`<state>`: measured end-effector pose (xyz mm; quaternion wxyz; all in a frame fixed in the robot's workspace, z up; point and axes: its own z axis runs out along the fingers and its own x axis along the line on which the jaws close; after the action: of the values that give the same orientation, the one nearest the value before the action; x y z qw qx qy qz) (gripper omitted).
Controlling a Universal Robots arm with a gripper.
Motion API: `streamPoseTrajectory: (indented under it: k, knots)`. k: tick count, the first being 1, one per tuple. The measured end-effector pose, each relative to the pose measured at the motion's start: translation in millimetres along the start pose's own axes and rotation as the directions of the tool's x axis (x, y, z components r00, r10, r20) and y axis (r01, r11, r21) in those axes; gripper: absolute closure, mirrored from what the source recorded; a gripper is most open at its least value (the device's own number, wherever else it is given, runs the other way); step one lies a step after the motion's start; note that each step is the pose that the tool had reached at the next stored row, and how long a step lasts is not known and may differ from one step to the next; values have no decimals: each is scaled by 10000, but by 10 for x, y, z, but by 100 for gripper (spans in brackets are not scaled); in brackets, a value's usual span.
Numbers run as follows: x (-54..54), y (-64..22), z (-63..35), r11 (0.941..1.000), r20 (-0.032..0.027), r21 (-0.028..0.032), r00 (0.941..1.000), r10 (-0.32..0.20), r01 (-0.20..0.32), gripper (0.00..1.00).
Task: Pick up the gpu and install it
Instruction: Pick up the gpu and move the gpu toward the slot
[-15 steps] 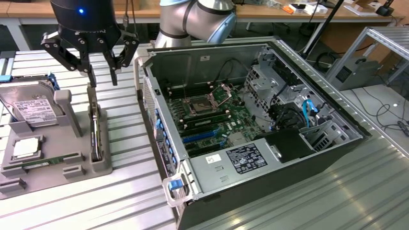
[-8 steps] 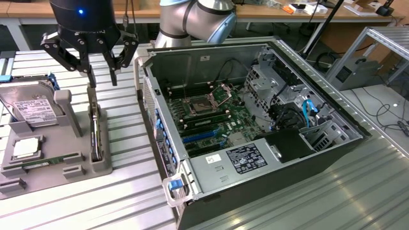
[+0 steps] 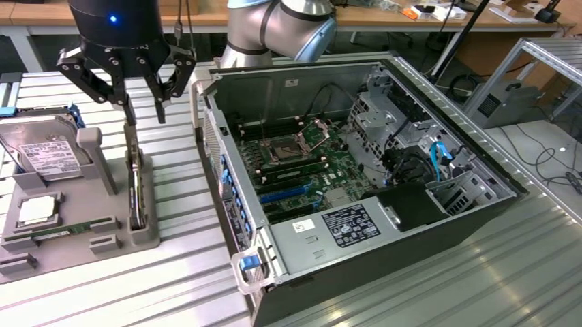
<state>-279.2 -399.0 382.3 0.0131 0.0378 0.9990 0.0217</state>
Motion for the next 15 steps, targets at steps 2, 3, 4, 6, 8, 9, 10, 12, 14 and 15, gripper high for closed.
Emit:
streamPoseTrajectory:
  k: [2, 3, 4, 6, 8, 9, 10, 12, 14, 15]
  knots:
    - [3, 0, 4, 10000, 0, 0, 10000, 0, 0, 58]
    - [4, 0, 5, 10000, 0, 0, 10000, 0, 0, 58]
    - [5, -1, 7, 10000, 0, 0, 10000, 0, 0, 58]
    - [8, -1, 12, 10000, 0, 0, 10000, 0, 0, 58]
    - [11, -1, 16, 10000, 0, 1, 10000, 0, 0, 58]
    - [13, -2, 19, 10000, 0, 1, 10000, 1, -1, 58]
    - [14, -2, 20, 10000, -1, 1, 10000, 0, 0, 58]
    - [16, -2, 24, 10000, 0, 0, 10000, 1, -1, 58]
    - [20, -3, 30, 10000, 0, 0, 10000, 0, 0, 58]
    - [21, -3, 34, 10000, 0, 0, 10000, 1, -1, 58]
